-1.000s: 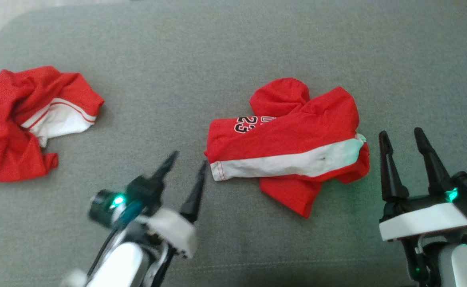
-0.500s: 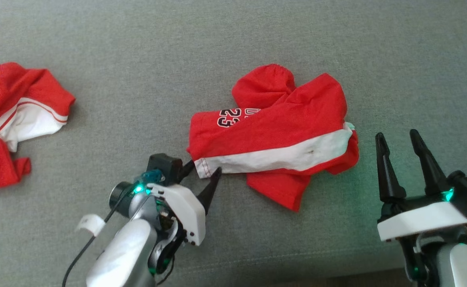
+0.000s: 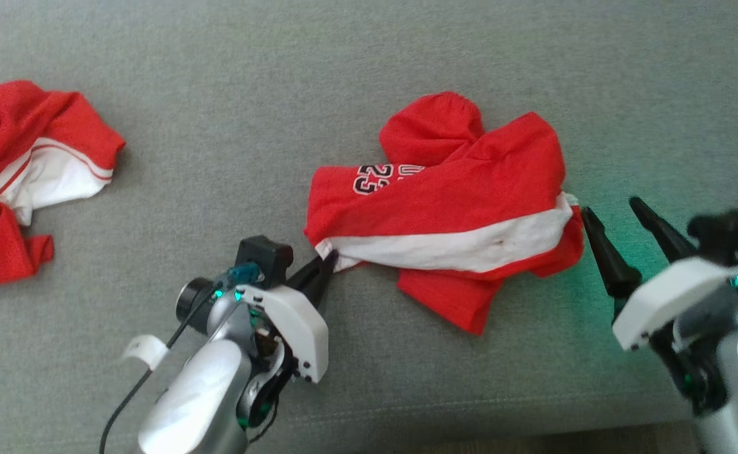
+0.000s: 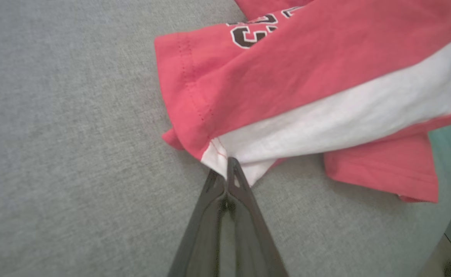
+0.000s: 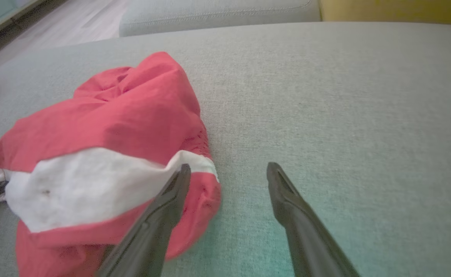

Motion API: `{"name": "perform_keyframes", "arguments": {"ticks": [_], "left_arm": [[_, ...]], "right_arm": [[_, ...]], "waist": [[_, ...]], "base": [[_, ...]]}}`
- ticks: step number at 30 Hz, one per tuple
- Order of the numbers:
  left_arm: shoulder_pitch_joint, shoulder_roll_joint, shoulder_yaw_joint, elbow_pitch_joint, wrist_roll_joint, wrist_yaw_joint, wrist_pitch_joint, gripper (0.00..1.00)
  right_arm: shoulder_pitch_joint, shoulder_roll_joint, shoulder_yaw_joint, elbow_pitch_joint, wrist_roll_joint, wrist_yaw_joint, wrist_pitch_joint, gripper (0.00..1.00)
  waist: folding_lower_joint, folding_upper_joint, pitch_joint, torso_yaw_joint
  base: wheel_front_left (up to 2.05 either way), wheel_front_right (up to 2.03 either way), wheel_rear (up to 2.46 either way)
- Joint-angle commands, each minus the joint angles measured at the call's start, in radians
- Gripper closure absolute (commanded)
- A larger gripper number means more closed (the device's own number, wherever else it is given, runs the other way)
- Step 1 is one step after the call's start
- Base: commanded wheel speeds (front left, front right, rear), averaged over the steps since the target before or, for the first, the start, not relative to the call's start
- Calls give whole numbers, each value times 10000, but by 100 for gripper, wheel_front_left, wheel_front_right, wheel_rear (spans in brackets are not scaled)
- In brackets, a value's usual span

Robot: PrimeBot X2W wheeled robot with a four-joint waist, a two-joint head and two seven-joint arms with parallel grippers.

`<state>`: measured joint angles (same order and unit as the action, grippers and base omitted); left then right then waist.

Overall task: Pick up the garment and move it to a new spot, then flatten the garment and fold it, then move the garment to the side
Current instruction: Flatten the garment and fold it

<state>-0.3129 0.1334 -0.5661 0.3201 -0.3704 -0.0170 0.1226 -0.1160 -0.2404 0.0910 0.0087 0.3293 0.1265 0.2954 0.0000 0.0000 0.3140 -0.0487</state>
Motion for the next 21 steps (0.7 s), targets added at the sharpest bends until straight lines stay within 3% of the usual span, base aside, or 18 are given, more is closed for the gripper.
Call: {"name": "perform_keyframes", "arguments": {"ticks": [1,7,13,14,15,17,18,19,20,21], "left_arm": [[-466,156,314,-359,121,57,-123,100],[-661,151,297,-321,129,56,-281,100],[-755,157,274,-256,142,101,-429,100],[-764,158,270,-250,141,111,-448,100],[-764,158,270,-250,141,111,-448,100],[-784,151,262,-244,137,133,-479,100],[-797,150,257,-244,136,143,-492,100],[-813,146,252,-246,133,149,-504,100],[-829,146,247,-244,134,156,-526,100],[-840,145,246,-243,138,170,-562,100]], "right_arm": [[-546,-532,490,-240,313,42,315,0],[-1180,-1314,1373,61,1027,42,1160,0],[-1372,-1574,1741,263,1579,42,1542,3],[-1384,-1586,1782,309,1649,42,1572,17],[-1384,-1586,1782,309,1649,42,1572,17],[-1422,-1591,1829,399,1759,42,1551,50],[-1425,-1583,1882,469,1845,42,1593,55],[-1444,-1597,1921,507,1880,42,1585,67],[-1454,-1589,1929,546,1913,42,1549,100],[-1458,-1581,1932,582,1937,42,1519,100]], "waist": [[0,0,151,133],[0,0,365,307],[0,0,454,392],[0,0,467,398],[0,0,467,398],[0,0,506,411],[0,0,530,415],[0,0,558,423],[0,0,574,433],[0,0,584,441]], "base": [[0,0,0],[0,0,0],[0,0,0],[0,0,0],[0,0,0],[0,0,0],[0,0,0],[0,0,0],[0,0,0],[0,0,0]]}}
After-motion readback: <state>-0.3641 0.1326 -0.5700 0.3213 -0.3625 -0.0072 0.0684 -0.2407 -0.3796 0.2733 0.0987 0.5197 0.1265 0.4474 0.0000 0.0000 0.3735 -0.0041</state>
